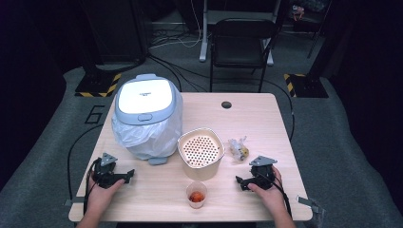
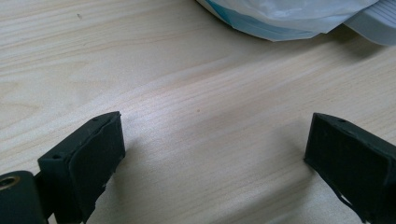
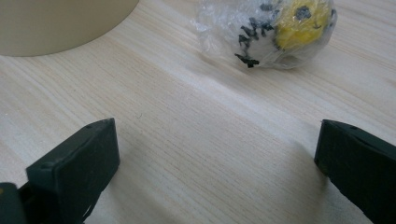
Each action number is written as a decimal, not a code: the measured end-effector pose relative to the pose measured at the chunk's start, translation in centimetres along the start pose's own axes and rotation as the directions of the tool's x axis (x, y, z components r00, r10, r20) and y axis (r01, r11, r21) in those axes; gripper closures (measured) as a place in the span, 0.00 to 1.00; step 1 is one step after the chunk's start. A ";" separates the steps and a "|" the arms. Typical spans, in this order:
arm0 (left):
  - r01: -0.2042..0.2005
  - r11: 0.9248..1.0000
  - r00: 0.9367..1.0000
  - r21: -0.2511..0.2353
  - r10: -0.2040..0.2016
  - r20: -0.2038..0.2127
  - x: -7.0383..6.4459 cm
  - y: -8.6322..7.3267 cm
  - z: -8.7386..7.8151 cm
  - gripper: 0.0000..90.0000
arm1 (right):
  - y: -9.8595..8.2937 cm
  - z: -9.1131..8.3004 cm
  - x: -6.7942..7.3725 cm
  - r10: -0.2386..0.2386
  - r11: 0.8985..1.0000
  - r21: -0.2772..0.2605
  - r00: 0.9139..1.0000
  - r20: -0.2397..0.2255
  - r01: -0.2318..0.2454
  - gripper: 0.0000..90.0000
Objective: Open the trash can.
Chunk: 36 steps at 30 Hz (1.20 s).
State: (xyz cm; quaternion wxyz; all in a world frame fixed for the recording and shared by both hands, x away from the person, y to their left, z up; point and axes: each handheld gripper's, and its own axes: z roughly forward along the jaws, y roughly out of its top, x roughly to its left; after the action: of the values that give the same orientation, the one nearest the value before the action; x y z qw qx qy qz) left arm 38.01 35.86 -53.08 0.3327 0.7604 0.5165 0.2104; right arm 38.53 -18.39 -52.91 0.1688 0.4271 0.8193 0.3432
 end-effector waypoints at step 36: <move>-0.004 0.999 1.000 -0.049 0.003 -0.014 -0.1 -0.3 -0.4 0.19 | 0.1 0.1 0.0 -0.004 1.000 -0.005 1.000 0.010 0.004 0.00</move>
State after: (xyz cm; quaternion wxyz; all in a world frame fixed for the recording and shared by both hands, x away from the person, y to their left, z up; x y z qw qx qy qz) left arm 37.55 35.94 -53.03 0.3472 0.7515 0.5121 0.2291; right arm 38.66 -18.34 -52.95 0.1748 0.4270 0.8183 0.3427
